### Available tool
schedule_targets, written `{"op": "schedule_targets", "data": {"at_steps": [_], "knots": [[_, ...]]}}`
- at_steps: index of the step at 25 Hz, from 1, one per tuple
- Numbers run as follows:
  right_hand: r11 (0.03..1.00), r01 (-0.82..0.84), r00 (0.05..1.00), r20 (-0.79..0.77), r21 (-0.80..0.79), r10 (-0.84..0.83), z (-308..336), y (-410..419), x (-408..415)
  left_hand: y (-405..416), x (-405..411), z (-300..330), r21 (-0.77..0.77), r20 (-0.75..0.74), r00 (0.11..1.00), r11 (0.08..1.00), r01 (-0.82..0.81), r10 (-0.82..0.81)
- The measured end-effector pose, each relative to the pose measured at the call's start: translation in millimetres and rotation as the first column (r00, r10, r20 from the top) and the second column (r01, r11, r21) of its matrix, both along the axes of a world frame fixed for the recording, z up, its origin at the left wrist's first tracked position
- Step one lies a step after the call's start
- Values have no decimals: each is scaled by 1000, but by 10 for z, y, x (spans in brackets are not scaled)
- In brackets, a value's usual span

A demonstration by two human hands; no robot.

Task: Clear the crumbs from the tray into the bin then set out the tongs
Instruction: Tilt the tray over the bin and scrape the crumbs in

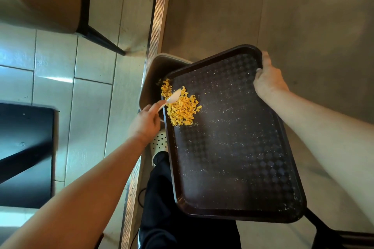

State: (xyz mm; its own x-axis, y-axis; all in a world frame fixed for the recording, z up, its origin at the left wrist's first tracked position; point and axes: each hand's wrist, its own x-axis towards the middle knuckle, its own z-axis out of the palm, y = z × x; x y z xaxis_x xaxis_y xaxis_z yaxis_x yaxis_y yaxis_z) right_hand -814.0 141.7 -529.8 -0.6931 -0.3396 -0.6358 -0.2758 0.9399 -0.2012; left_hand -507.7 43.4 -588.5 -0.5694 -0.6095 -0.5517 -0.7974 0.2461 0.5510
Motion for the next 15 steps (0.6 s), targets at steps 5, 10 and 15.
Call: {"op": "schedule_targets", "data": {"at_steps": [5,10,15], "knots": [[1000,-12,1000,-7,9,12,7,-23,-2,141,378,38,-77,123,979,982,175,-165],[1000,-14,1000,-5,15,14,23,-11,2,161,377,115,-50,326,906,952,302,-271],[1000,-10,1000,-6,28,10,16,-16,9,48,189,-18,-43,268,955,988,147,-130]]}}
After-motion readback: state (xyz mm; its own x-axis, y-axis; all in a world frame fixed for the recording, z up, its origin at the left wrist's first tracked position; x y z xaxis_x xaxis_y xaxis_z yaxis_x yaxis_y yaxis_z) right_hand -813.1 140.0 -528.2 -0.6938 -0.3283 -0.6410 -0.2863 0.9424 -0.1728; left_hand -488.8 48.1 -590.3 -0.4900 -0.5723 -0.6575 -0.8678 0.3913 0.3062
